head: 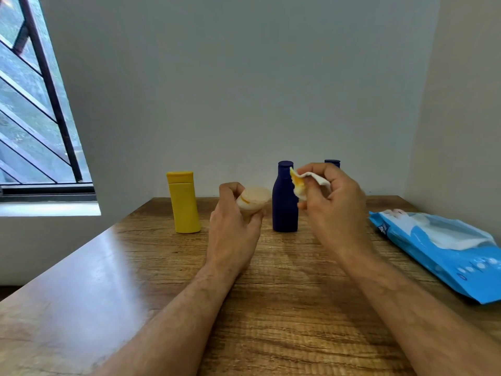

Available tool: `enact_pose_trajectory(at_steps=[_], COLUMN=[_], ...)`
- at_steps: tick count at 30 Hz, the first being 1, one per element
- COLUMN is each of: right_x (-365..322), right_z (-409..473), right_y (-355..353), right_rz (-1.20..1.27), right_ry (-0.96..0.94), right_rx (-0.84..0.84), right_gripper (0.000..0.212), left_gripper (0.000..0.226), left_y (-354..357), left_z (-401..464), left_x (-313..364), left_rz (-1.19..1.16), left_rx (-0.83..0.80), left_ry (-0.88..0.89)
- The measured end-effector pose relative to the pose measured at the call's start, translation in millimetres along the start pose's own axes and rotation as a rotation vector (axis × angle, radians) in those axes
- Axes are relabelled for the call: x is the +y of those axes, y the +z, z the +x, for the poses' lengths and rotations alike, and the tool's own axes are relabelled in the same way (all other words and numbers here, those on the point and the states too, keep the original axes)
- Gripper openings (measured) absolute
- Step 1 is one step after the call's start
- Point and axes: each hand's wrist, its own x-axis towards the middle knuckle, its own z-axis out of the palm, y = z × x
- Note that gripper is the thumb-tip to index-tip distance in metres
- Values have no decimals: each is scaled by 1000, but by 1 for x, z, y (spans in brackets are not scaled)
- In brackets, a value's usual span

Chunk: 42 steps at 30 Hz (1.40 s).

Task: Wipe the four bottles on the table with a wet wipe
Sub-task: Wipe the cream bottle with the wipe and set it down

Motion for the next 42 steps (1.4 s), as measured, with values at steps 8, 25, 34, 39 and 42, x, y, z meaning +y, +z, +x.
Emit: enact_pose_trajectory(at_steps=[8,25,34,39,42], right_x=[0,4,-6,-8,-6], right_z=[-14,-10,-19,-13,-10], right_y=[12,9,13,5,2], right_rz=[-30,-175,-236,-30,-38], right_ry=[-52,-22,-232,-107,-101], right_rx=[-265,-192,-370,-149,-129], right_gripper=[17,16,19,11,11], left_gripper=[51,56,51,52,56], left_y=[0,1,1,5,2], left_z=[-3,-5,-5,-5,-4], left_x=[2,7,7,9,8], left_rz=[107,220,263,170,152], left_rx=[-45,-50,-108,-45,-27], left_ry=[93,143,168,117,117])
